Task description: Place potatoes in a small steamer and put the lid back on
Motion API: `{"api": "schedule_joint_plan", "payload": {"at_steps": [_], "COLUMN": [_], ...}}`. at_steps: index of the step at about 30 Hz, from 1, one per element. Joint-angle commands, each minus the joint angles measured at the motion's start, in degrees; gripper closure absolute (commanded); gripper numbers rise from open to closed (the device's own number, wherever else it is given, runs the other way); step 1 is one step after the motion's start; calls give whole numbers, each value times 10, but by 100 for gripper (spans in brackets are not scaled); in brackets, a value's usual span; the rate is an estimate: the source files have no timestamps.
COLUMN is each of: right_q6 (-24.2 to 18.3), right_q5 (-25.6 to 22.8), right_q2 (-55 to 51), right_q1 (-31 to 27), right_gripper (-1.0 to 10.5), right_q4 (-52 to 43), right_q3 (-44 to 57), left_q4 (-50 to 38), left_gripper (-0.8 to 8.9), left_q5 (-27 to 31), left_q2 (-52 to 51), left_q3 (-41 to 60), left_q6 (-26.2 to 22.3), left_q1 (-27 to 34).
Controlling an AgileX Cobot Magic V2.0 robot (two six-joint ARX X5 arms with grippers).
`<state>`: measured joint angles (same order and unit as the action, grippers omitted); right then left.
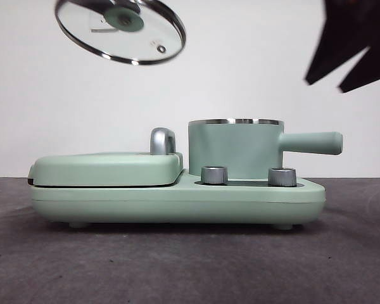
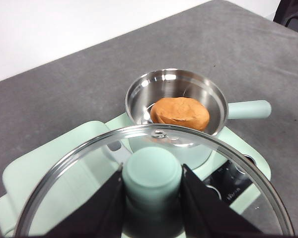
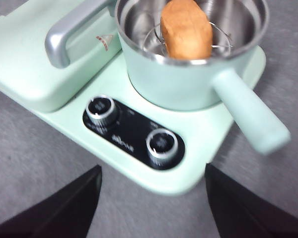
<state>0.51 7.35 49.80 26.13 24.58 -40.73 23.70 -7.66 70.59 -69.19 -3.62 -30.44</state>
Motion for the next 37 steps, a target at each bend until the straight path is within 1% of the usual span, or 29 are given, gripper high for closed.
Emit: {"api": "schedule_joint_plan", "payload": {"at_steps": [1,5,7,10,14,19,23,37], "right_q6": [15,36,47,49,49,49,49,49], "right_q5": [-10,-22,-38,-62,-88,-93,-93,-94], "right_q2": [-55,-136,-165,-203,-237,-250,-249,-249], "right_q1": [9,12,12,12,12,12,12,12], "right_gripper": [623,622,622,622,622,622,622,622], "right_q4": [-3,33,63,91,107,117,134,149], "right_q3": [26,53,54,54,54,54,54,54], "left_q4": [-49,-123,-166,-238,-323,-390,-412,-422], "left_gripper": [804,804,804,804,804,804,804,804], "left_q5": [-3,-5,-5,-5,-5,-5,-5,-14], "left_q2": [24,62,82,116,165,223,267,359], "left_q3": [-11,-11,-11,-11,-13,-23,-45,-99], "left_q6": [-2,-2,-3,-3,-1,-1,-1,-2], "left_q1": [-3,-10,-12,-16,-26,-39,-47,-55]}}
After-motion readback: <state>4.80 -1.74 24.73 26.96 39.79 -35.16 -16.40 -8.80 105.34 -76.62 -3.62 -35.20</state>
